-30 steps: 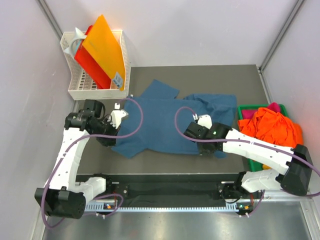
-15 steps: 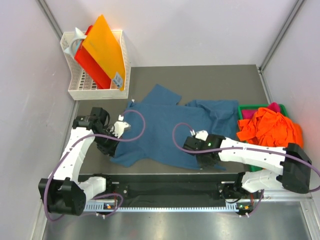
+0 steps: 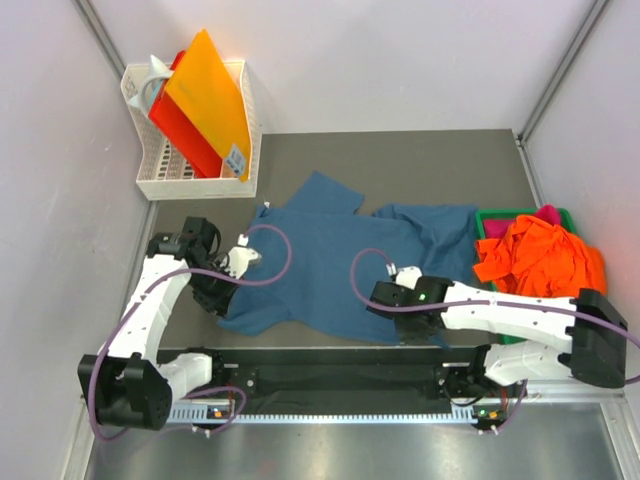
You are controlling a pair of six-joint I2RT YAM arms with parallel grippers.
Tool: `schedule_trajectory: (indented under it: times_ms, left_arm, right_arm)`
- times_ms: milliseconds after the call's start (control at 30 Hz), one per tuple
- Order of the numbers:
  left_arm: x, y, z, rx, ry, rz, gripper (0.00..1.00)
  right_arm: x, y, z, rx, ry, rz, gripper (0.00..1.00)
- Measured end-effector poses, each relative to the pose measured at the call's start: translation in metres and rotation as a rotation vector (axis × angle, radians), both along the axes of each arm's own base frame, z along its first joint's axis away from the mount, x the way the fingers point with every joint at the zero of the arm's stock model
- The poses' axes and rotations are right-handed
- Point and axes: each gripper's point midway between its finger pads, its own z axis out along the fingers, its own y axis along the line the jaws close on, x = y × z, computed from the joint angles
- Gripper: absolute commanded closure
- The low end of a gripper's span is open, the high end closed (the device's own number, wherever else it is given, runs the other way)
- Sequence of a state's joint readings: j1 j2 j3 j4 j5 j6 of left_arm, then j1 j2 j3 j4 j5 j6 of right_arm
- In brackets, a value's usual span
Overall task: Fold and stack the t-shirts
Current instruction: Flatten out the tshirt
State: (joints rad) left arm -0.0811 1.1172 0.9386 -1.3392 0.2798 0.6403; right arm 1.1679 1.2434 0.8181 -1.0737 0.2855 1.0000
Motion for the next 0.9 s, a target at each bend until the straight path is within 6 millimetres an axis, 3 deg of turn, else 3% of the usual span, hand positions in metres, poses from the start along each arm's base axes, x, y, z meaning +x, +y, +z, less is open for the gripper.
schedule_trajectory:
  times_ms: [533, 867, 900]
  left_arm:
    - [0.003, 0.001, 0.004, 0.013, 0.0, 0.073, 1.0]
    - [0.003, 0.003, 0.004, 0.03, 0.0, 0.081, 1.0]
    - [0.003, 0.003, 0.004, 0.031, 0.0, 0.08, 1.0]
  right_arm:
    - [0.028, -0.039, 0.045, 0.115, -0.296, -0.355, 1.0]
    - [0.031, -0.041, 0.038, 0.058, -0.301, -0.354, 1.0]
    - [0.031, -0.041, 0.038, 0.053, -0.3, -0.348, 0.96]
